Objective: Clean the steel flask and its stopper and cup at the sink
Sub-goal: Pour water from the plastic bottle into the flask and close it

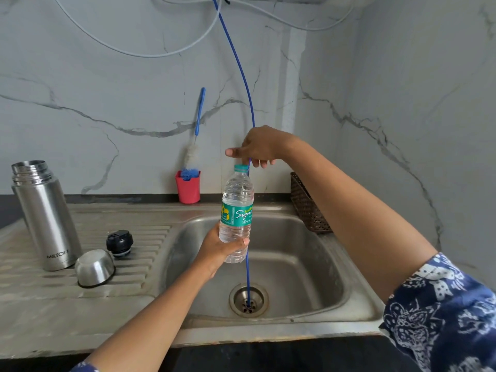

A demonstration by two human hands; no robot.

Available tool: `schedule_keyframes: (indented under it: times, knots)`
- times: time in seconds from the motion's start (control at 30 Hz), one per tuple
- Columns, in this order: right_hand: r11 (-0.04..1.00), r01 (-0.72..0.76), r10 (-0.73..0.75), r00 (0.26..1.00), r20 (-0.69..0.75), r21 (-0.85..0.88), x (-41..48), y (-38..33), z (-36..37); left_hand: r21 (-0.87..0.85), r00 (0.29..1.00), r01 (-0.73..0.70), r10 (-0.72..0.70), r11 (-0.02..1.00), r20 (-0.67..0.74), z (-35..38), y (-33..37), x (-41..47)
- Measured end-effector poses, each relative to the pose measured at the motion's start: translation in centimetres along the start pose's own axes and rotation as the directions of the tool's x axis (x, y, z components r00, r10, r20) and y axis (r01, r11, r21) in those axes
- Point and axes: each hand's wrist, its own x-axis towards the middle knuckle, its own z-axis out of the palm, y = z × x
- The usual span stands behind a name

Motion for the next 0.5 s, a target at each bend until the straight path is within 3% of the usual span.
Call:
schedule_keyframes:
  times: [0.13, 0.3, 0.5]
  knots:
    - [0.994, 0.052, -0.054, 0.998, -0.012, -0.097, 0.6, -0.5, 0.2, -0.002, 1.0, 0.007, -0.007, 1.0, 0.004, -0.2, -0.2, 0.1]
    - [0.993, 0.097, -0.109, 0.974, 0.199, 0.07, 0.8, -0.8, -1.1, -0.018, 1.0, -0.002, 0.002, 1.0, 0.004, -0.3, 0.1, 0.0]
    - [0.948, 0.198, -0.237, 0.962, 0.136, 0.25, 0.3, -1.0, -2.6, -0.069, 0.999, -0.019, 0.017, 0.997, -0.035, -1.7, 1.9, -0.4]
